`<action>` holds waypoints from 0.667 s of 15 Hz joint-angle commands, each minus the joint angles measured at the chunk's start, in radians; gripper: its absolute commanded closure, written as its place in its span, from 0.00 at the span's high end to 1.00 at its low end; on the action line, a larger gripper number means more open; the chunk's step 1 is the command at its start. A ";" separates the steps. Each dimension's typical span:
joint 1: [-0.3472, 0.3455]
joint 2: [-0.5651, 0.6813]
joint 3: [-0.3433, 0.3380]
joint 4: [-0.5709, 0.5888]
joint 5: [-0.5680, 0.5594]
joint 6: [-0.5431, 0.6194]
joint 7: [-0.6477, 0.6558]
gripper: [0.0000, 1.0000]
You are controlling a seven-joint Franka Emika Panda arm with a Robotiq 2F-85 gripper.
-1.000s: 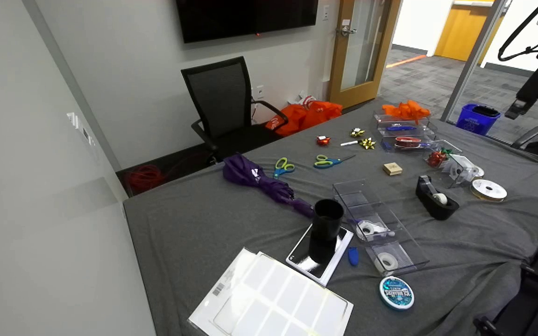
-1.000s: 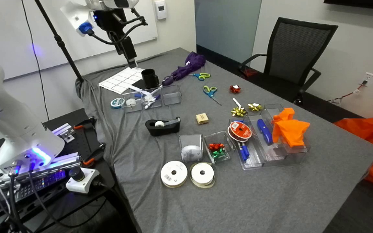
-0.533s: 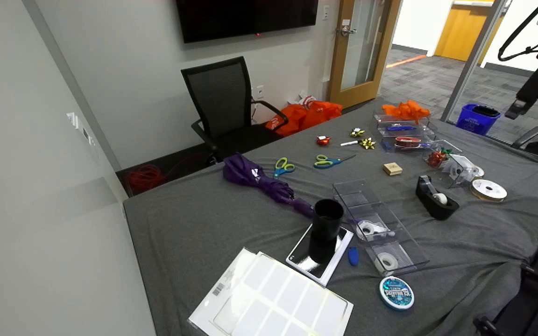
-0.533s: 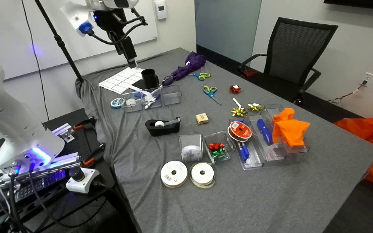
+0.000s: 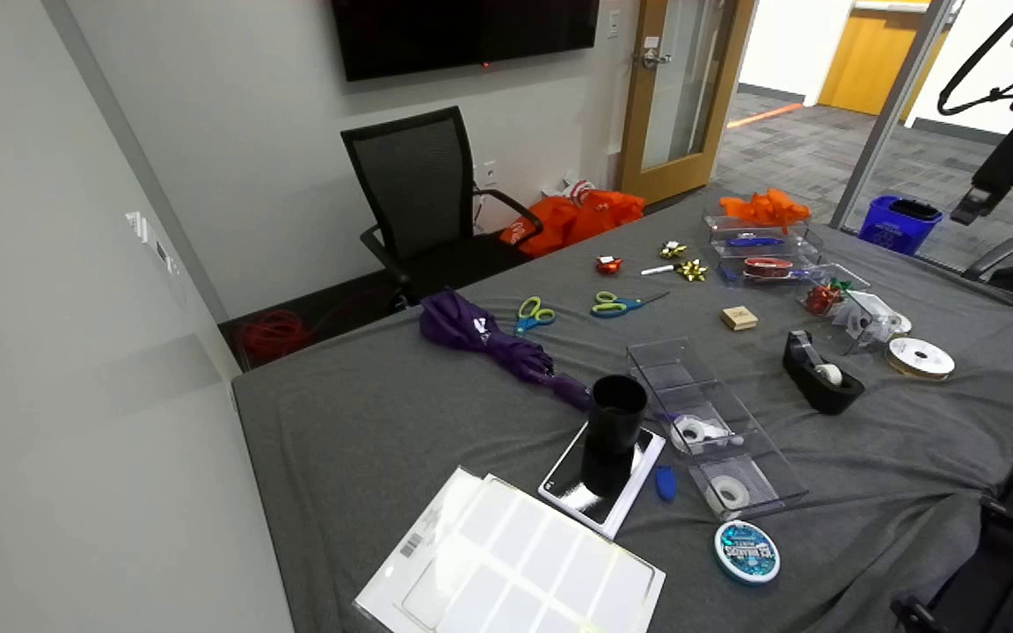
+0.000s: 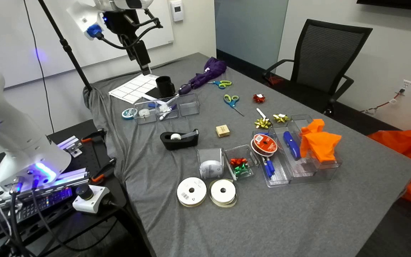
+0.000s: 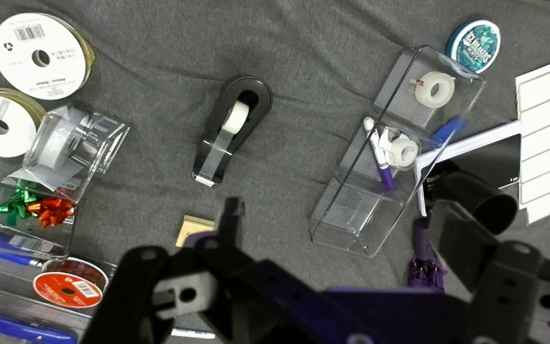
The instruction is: Move the tap dispenser to the furthest compartment on the tray
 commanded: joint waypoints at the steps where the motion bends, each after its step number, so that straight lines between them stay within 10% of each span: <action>1: -0.034 0.006 0.030 0.002 0.016 -0.003 -0.013 1.00; 10: 0.001 0.221 0.105 0.034 0.082 0.176 0.092 1.00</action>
